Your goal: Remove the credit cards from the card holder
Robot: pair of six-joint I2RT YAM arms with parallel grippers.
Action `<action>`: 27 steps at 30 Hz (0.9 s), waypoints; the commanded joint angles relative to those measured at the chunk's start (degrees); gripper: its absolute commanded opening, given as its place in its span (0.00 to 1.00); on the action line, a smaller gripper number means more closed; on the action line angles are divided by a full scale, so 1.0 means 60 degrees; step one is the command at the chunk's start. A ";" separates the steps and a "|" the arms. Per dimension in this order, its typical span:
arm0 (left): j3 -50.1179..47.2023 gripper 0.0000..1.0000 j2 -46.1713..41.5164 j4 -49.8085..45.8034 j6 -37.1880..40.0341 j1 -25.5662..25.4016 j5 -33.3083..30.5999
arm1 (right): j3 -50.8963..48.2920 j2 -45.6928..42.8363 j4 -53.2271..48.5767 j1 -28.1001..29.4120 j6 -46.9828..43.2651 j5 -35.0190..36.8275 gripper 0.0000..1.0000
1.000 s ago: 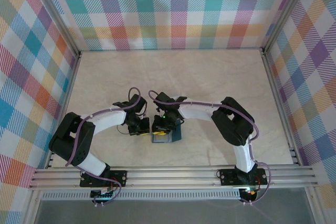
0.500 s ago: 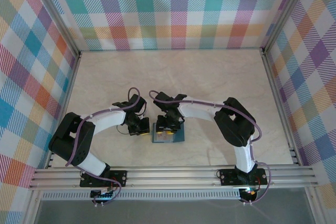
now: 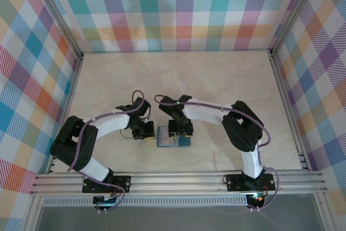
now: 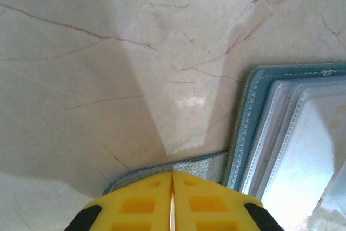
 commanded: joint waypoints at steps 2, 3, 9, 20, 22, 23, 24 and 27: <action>-0.0118 0.10 0.0199 -0.0280 0.0160 0.0054 -0.0047 | -0.0092 -0.0490 -0.0497 0.0064 -0.0155 0.0439 0.57; -0.0102 0.10 0.0176 -0.0310 0.0158 0.0050 -0.0057 | -0.0192 -0.0555 -0.0424 0.0057 -0.0142 0.0436 0.57; 0.0050 0.10 -0.0105 -0.0530 0.0118 -0.0002 0.0030 | -0.0675 -0.0668 -0.0253 0.0020 -0.0199 0.0509 0.57; 0.0771 0.11 -0.0307 -0.0976 -0.0199 -0.0743 -0.0134 | -0.1388 -0.0307 0.0212 -0.0024 -0.0431 0.0457 0.53; 0.0938 0.11 -0.0270 -0.1076 -0.0230 -0.0889 -0.0219 | -0.1461 -0.0273 0.0257 -0.0026 -0.0527 0.0441 0.51; 0.1016 0.11 -0.0258 -0.1113 -0.0242 -0.0951 -0.0253 | -0.1521 -0.0299 0.0292 -0.0024 -0.0558 0.0396 0.49; 0.1058 0.12 -0.0252 -0.1132 -0.0273 -0.0988 -0.0274 | -0.1580 -0.0327 0.0337 -0.0023 -0.0577 0.0371 0.47; 0.1179 0.11 -0.0260 -0.1196 -0.0328 -0.1091 -0.0327 | -0.1738 -0.0462 0.0498 0.0005 -0.0660 0.0186 0.46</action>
